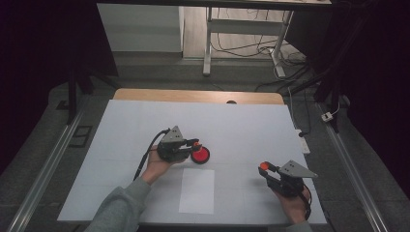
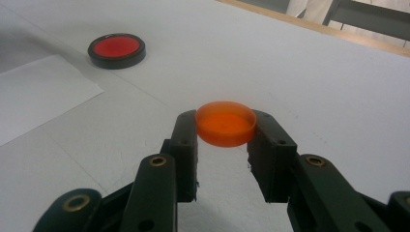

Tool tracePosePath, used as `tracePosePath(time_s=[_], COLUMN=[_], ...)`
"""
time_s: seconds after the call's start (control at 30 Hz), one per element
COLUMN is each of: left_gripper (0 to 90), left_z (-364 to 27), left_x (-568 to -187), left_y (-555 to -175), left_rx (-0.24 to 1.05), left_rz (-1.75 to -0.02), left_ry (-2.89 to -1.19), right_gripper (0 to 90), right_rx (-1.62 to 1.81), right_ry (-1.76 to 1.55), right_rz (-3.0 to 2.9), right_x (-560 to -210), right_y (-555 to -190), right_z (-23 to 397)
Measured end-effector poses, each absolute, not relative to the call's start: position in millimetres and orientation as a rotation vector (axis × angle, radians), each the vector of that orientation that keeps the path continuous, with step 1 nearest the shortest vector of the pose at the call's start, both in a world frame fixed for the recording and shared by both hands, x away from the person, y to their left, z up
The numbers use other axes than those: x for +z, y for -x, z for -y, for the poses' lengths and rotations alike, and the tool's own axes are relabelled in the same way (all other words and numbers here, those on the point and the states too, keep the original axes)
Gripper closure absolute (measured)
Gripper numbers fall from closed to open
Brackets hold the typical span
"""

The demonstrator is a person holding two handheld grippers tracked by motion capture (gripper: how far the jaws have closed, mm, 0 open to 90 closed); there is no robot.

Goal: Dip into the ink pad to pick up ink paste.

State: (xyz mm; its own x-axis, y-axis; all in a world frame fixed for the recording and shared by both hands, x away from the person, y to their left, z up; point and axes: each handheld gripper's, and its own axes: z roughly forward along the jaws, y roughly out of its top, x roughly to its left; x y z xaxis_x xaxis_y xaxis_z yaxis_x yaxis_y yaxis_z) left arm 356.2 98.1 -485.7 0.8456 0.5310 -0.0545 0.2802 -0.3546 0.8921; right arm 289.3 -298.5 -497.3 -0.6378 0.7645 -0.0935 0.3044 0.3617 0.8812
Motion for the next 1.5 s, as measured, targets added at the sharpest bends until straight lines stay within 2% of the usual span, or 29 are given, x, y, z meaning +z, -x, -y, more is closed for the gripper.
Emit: tracePosePath(time_s=[1.5], left_gripper=[72.2], left_z=[-103.3], left_x=[-462.1], left_y=[-333.1], left_rx=[0.113], left_rz=[-0.481], left_ry=[-2.018], right_gripper=[64.6], right_rx=[1.219], right_ry=[-0.931], right_rz=[-2.129], right_x=[-497.8], right_y=[-289.6], right_z=[299.5])
